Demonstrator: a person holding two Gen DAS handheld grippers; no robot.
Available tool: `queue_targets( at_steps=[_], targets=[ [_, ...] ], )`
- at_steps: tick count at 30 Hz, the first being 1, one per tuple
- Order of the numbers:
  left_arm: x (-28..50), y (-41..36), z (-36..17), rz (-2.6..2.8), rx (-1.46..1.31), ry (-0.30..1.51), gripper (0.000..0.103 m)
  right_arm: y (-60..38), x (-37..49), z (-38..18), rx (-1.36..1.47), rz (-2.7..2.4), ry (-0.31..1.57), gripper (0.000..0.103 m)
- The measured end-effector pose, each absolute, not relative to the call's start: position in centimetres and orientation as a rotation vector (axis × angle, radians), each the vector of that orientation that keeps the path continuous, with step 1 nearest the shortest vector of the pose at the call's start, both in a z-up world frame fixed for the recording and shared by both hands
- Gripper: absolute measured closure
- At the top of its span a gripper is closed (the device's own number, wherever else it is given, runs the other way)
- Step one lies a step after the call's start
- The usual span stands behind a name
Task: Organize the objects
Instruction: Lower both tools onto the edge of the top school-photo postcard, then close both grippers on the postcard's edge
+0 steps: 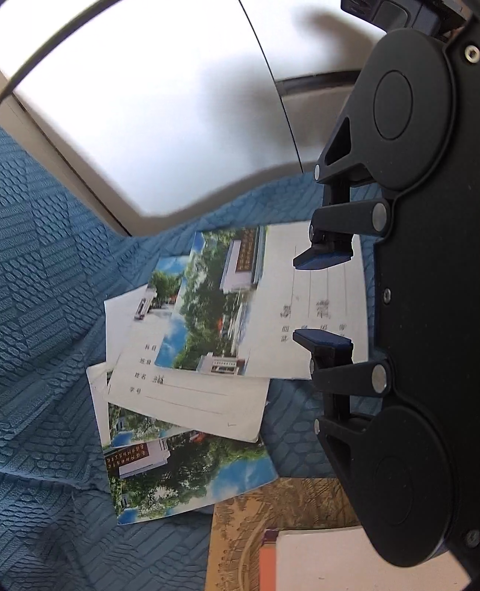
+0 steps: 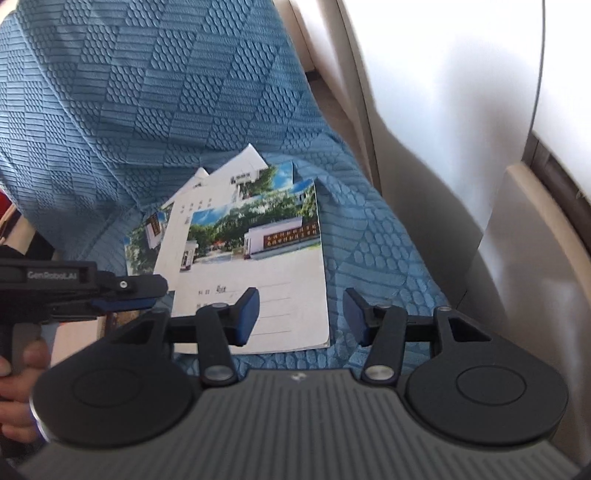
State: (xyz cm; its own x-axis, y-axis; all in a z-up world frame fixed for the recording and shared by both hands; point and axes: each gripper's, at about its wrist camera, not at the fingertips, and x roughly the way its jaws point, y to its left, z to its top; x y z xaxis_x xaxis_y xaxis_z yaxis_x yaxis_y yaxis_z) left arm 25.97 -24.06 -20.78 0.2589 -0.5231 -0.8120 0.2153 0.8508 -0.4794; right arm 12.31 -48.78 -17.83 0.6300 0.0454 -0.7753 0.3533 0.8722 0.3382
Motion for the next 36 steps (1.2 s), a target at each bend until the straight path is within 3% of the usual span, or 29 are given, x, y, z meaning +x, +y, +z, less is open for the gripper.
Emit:
queue_targets(
  at_steps=[2, 4, 24, 36],
  targets=[
    [26.3, -24.2, -21.3, -0.490, -0.270, 1.214, 0.071, -48.8, 12.9, -18.7, 0.479, -0.173, 0.912, 0.067],
    [26.6, -24.1, -22.0, -0.484, -0.275, 1.230, 0.071, -48.9, 13.4, -19.2, 0.487, -0.146, 0.929, 0.070],
    [27.4, -25.1, -25.0, -0.417, -0.207, 1.248, 0.067, -48.1, 15.7, -21.0, 0.457, -0.019, 1.091, 0.075],
    [27.9, -24.5, -23.3, -0.617, -0.451, 1.269, 0.079, -49.1, 15.5, -21.6, 0.568, -0.001, 1.097, 0.076]
  ],
)
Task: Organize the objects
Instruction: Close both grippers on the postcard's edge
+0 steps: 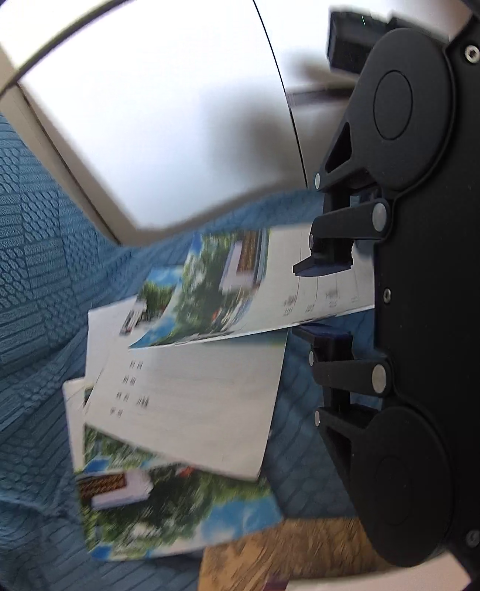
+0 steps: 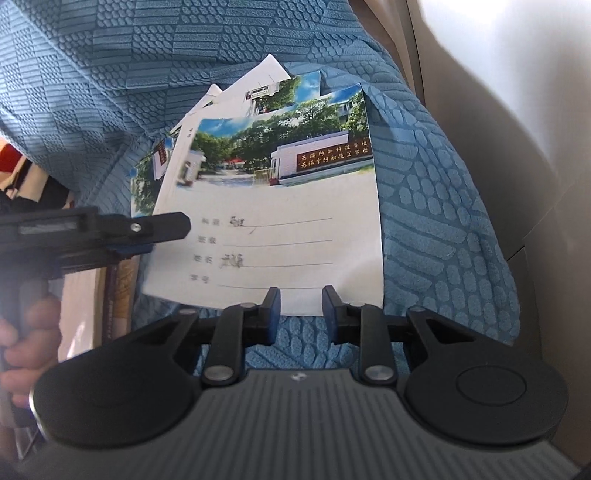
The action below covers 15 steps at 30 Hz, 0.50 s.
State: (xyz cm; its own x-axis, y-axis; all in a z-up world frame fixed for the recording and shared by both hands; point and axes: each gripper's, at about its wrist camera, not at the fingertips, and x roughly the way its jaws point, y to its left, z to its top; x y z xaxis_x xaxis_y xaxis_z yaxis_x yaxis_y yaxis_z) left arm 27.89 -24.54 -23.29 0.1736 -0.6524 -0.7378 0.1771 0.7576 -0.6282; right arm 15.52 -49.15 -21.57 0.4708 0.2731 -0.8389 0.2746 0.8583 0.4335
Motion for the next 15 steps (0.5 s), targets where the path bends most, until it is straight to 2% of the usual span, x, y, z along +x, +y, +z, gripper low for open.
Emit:
queue_targets(
  at_steps=[7, 11, 15],
  targets=[
    [28.3, -26.3, -25.2, -0.659, -0.478, 1.365, 0.080, -49.0, 15.4, -21.6, 0.581, -0.002, 1.092, 0.076],
    [28.0, -26.8, -25.3, -0.633, -0.468, 1.368, 0.098, -49.2, 14.9, -21.4, 0.598, -0.020, 1.061, 0.073],
    [27.9, -26.6, -24.3, -0.618, -0.494, 1.336, 0.100, -49.3, 13.4, -20.7, 0.685, -0.044, 1.008, 0.074]
  ],
)
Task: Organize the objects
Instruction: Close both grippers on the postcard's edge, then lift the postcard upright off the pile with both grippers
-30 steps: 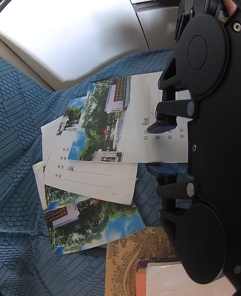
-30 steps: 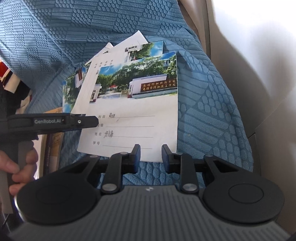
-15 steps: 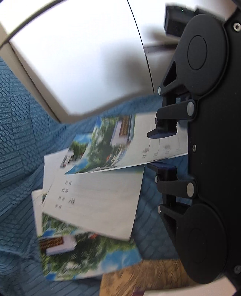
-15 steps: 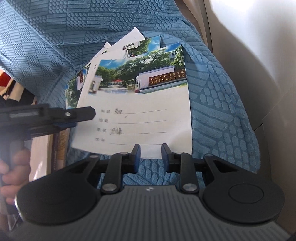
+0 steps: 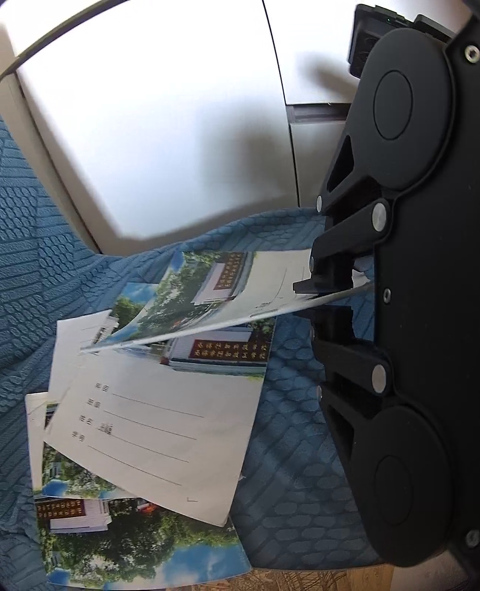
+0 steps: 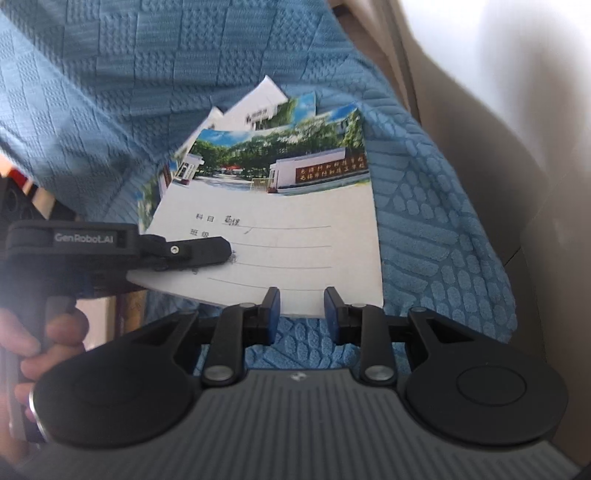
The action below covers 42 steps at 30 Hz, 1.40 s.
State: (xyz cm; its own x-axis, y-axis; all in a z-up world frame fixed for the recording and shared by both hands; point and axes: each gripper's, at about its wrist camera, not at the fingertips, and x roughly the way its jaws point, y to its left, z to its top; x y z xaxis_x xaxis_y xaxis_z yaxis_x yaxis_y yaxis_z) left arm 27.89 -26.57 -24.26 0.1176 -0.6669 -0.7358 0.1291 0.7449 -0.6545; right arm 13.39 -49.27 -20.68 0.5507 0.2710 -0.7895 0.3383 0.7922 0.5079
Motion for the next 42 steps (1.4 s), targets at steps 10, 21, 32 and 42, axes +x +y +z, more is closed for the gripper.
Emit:
queue_targets(
  at_steps=[10, 21, 32, 42],
  targets=[
    [27.9, -26.4, -22.0, -0.616, -0.594, 1.323, 0.102, -49.6, 9.8, -20.0, 1.217, -0.026, 0.772, 0.037],
    [27.2, -26.1, -20.1, -0.636, -0.656, 1.305, 0.101, -50.5, 9.1, -22.2, 1.570, -0.162, 0.591, 0.034],
    [27.9, -24.7, -20.2, -0.610, -0.700, 1.309, 0.101, -52.2, 10.4, -22.7, 1.486, -0.250, 0.553, 0.036],
    [28.3, -23.3, -20.5, -0.573, -0.692, 1.305, 0.101, -52.8, 12.2, -21.7, 1.355, -0.222, 0.584, 0.054]
  ],
)
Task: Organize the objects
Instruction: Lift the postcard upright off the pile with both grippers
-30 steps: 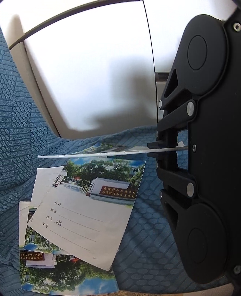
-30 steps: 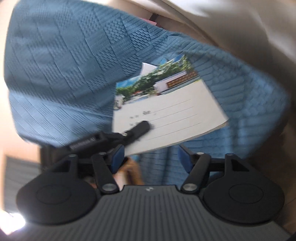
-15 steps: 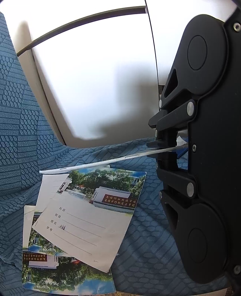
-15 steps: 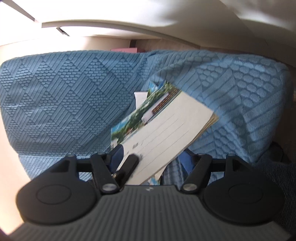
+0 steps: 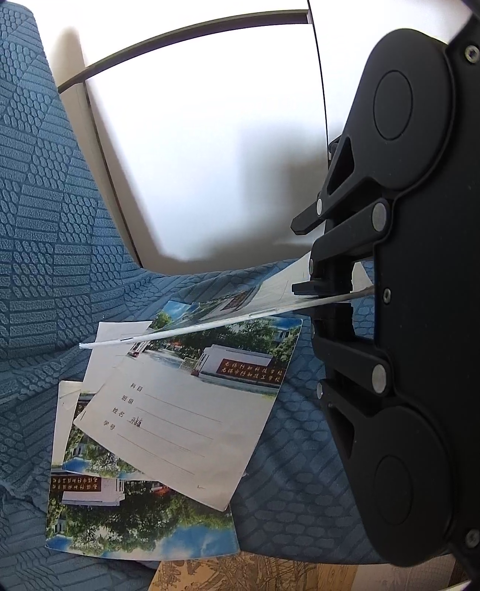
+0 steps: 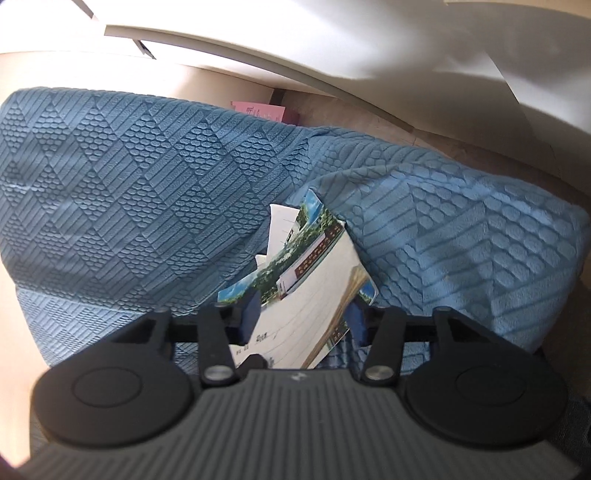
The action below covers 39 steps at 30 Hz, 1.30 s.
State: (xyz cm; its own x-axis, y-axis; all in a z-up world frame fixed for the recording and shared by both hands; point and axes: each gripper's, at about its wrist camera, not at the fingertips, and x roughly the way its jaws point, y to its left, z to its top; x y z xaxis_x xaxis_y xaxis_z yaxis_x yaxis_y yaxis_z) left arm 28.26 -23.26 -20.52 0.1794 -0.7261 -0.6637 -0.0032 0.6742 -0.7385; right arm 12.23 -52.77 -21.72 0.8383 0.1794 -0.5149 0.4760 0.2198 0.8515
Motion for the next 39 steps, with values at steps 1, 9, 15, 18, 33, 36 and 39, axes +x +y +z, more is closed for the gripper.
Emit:
queue_targets(
  at_steps=[1, 9, 15, 18, 33, 36, 39],
  targets=[
    [28.3, -23.2, -20.6, -0.569, -0.689, 1.305, 0.101, -52.7, 12.4, -21.8, 1.341, -0.229, 0.589, 0.058],
    [28.3, -22.7, -20.8, -0.549, -0.683, 1.309, 0.101, -52.3, 13.3, -21.8, 1.228, -0.283, 0.655, 0.093],
    [27.4, -22.1, -19.9, -0.555, -0.691, 1.303, 0.101, -51.2, 12.8, -19.9, 1.150, -0.273, 0.643, 0.095],
    [26.9, -21.4, -19.2, -0.559, -0.703, 1.299, 0.100, -50.6, 12.2, -18.6, 1.113, -0.259, 0.635, 0.095],
    [23.4, -16.7, -16.2, -0.578, -0.712, 1.269, 0.098, -45.9, 9.8, -14.9, 1.004, -0.225, 0.593, 0.095],
    [22.9, -16.0, -15.8, -0.581, -0.714, 1.269, 0.098, -45.1, 9.3, -14.0, 0.980, -0.223, 0.581, 0.095],
    [22.6, -15.4, -14.9, -0.587, -0.719, 1.265, 0.098, -44.4, 8.9, -12.9, 0.954, -0.218, 0.565, 0.095]
  ],
)
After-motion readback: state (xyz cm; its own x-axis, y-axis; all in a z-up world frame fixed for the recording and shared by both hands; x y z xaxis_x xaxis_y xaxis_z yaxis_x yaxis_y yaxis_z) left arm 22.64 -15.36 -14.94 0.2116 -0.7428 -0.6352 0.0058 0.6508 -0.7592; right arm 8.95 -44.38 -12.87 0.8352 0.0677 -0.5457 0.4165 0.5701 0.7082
